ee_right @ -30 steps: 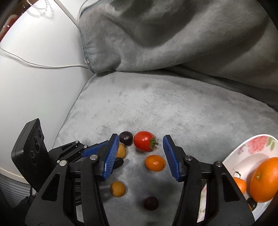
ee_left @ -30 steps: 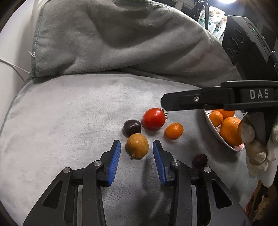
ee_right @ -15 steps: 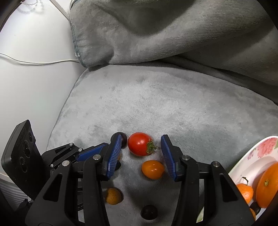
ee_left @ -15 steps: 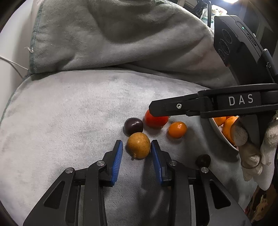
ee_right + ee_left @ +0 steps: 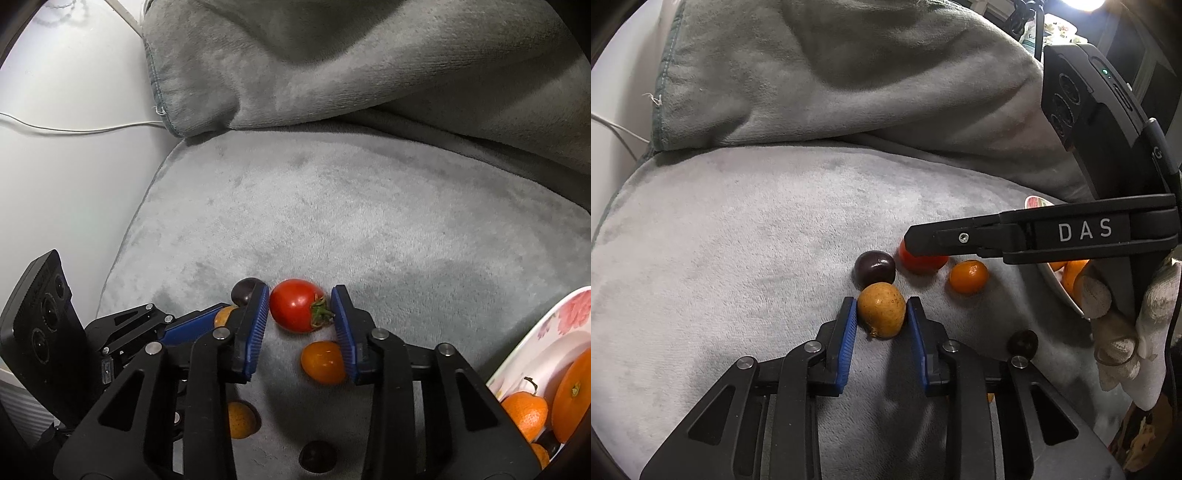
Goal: Organize fruits
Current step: 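Close the right gripper on the cherry tomato while the left closes on the kiwi, then carry the tomato with the right gripper over the plate while the left carries the kiwi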
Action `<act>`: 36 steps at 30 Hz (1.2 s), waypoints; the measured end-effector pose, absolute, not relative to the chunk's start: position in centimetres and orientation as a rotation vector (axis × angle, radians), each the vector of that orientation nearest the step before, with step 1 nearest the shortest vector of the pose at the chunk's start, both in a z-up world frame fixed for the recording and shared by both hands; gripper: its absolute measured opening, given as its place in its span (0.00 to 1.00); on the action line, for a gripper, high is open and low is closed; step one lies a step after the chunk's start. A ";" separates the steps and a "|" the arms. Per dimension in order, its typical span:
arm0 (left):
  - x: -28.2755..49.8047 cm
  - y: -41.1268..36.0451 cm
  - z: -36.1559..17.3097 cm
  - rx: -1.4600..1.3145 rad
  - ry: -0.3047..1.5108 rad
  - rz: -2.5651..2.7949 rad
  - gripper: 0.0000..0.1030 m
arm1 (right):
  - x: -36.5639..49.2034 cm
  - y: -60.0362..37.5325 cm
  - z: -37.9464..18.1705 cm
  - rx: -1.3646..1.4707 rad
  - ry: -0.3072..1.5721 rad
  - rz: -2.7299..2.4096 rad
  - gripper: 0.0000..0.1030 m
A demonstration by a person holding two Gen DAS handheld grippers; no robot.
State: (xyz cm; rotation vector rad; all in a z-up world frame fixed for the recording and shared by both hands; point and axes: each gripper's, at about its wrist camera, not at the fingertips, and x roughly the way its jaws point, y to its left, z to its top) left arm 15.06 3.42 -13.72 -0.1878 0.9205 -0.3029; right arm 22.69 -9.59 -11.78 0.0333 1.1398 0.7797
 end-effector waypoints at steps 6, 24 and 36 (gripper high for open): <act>14.7 3.6 -13.3 -0.192 0.914 -0.299 0.25 | 22.6 -10.0 -11.6 0.053 1.130 0.785 0.31; 13.4 4.7 -11.9 -0.215 0.880 -0.277 0.25 | 21.7 -10.0 -10.7 0.041 1.094 0.799 0.29; 12.9 4.2 -10.4 -0.208 0.849 -0.296 0.25 | 20.1 -12.8 -7.8 0.053 0.993 0.789 0.29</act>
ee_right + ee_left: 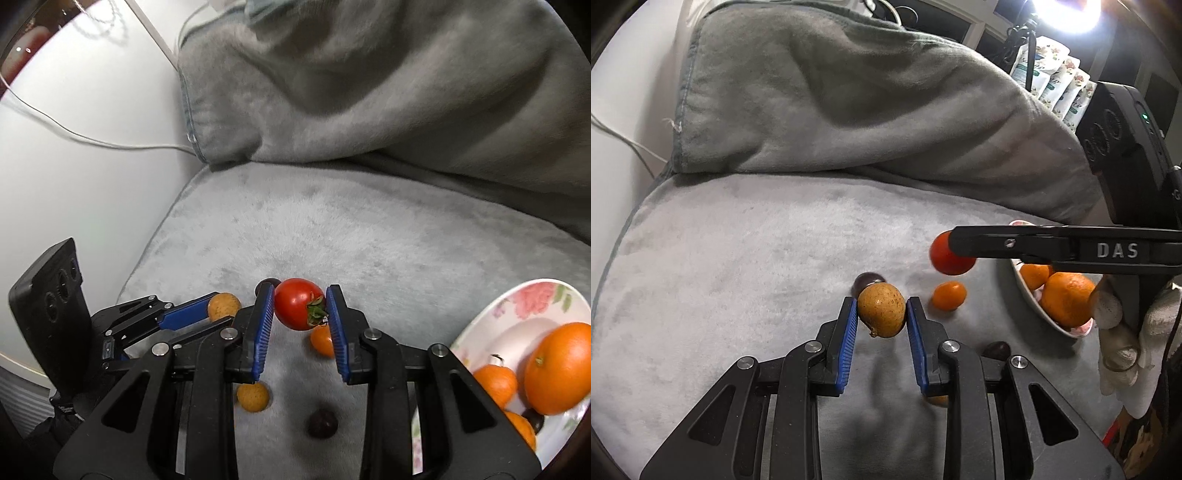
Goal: Organize fruits
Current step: 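Carry the tomato with the right gripper over the plate while the left carries the kiwi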
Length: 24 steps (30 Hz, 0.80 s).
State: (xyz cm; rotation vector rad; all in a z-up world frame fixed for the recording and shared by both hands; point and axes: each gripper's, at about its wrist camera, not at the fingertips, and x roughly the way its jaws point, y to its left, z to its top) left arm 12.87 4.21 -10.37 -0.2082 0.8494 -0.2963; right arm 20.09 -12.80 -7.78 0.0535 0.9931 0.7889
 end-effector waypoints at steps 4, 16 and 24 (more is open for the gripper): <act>13.0 3.4 -9.6 -0.203 0.834 -0.314 0.25 | 19.2 -14.8 -6.4 0.075 0.949 0.777 0.29; 14.0 -0.8 -7.9 -0.192 0.801 -0.403 0.25 | 16.8 -22.6 -3.8 0.147 0.837 0.694 0.29; 15.0 -4.6 -6.9 -0.168 0.791 -0.467 0.25 | 15.5 -28.2 -4.0 0.198 0.808 0.608 0.29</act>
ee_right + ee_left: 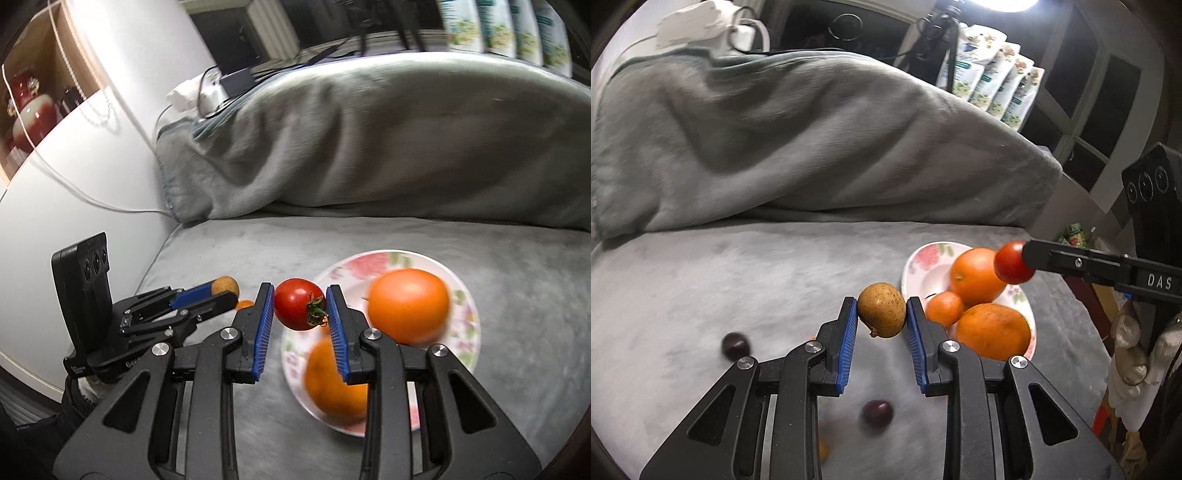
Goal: Organize fruits
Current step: 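Carry the tomato with the right gripper over the plate while the left carries the kiwi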
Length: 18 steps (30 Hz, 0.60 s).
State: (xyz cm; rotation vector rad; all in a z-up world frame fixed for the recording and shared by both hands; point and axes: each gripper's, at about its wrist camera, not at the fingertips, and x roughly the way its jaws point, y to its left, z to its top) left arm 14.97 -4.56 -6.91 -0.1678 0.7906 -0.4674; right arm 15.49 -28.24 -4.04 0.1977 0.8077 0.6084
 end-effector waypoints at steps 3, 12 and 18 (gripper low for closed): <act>15.4 -5.7 -6.8 -0.163 0.793 -0.484 0.25 | 14.9 -30.1 -4.3 0.214 0.802 0.583 0.29; 16.4 -8.7 -7.1 -0.143 0.816 -0.518 0.25 | 13.4 -33.9 -5.5 0.231 0.798 0.528 0.29; 17.2 -10.1 -7.2 -0.130 0.825 -0.525 0.25 | 12.6 -35.1 -6.2 0.239 0.799 0.512 0.29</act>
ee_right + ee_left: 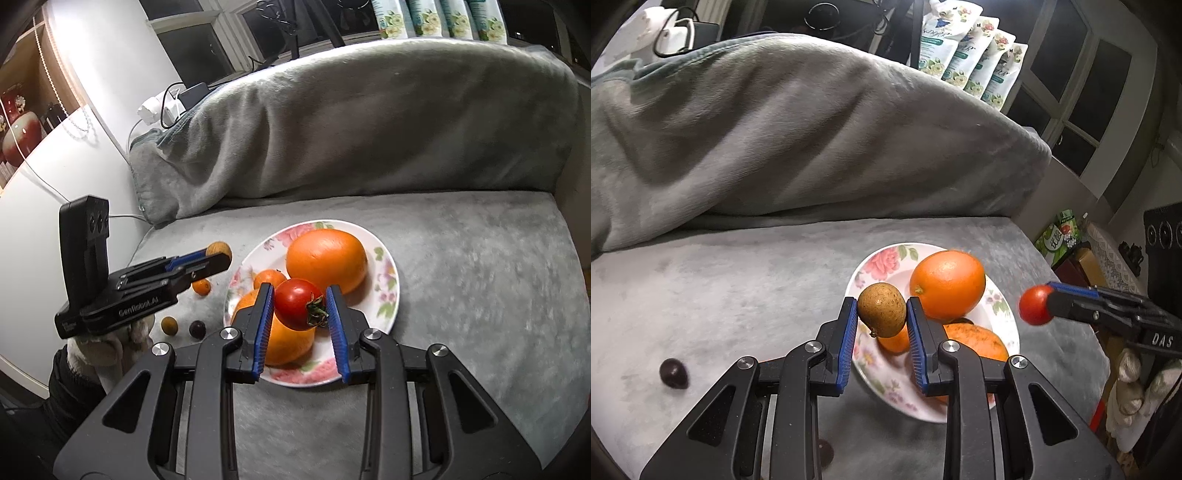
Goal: Organize fruits
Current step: 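Carry the tomato with the right gripper over the plate while the left carries the kiwi, then open the right gripper to drop the tomato on the plate while the left releases the kiwi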
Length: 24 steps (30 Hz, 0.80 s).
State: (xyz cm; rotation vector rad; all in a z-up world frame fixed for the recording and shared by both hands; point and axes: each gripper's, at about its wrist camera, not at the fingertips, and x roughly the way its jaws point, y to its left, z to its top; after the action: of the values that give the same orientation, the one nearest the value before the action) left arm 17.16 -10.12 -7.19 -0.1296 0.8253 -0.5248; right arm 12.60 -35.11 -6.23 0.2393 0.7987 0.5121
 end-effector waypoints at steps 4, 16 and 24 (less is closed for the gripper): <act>17.6 -10.8 -7.2 -0.118 0.833 -0.529 0.25 | 12.3 -35.3 -6.8 0.244 0.805 0.510 0.29; 18.2 -12.7 -7.3 -0.079 0.845 -0.539 0.25 | 12.0 -35.2 -8.3 0.232 0.822 0.506 0.29; 18.3 -12.9 -7.2 -0.071 0.845 -0.541 0.25 | 12.0 -34.7 -8.6 0.210 0.820 0.512 0.30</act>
State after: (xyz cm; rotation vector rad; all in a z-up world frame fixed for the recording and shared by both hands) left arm 18.31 -12.95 -7.24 -0.0714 0.8449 -0.5411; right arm 11.99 -34.73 -8.58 0.2095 0.8201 0.5117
